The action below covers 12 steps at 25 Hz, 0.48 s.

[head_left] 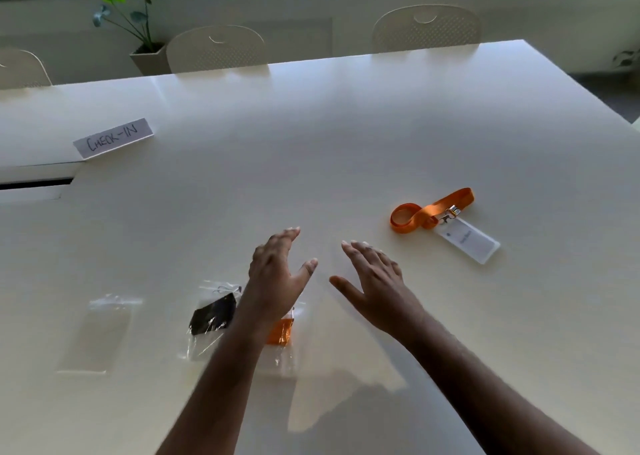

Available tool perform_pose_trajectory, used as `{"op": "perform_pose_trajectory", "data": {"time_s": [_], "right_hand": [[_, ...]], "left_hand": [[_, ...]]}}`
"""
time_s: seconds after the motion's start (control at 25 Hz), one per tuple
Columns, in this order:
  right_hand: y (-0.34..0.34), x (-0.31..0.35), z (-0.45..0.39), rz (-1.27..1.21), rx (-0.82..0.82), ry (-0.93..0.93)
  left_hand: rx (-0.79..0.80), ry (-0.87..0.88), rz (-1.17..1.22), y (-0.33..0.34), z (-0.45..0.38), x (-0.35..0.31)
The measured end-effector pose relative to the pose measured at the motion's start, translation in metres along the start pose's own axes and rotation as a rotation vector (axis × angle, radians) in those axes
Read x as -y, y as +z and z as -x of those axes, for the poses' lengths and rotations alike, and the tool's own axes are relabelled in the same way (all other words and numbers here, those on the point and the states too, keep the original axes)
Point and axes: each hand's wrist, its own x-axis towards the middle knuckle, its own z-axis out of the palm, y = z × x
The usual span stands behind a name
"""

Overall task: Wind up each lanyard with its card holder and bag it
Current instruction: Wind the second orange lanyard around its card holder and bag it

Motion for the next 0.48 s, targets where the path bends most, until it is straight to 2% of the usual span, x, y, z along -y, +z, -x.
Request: {"op": "perform_pose_trajectory", "data": {"time_s": [0.48], "right_hand": [[-0.067,-0.109,0.020,0.056,-0.139,0.128]], "left_hand": [[0.142,0.160,-0.137,0.096,-0.012,-0.082]]}}
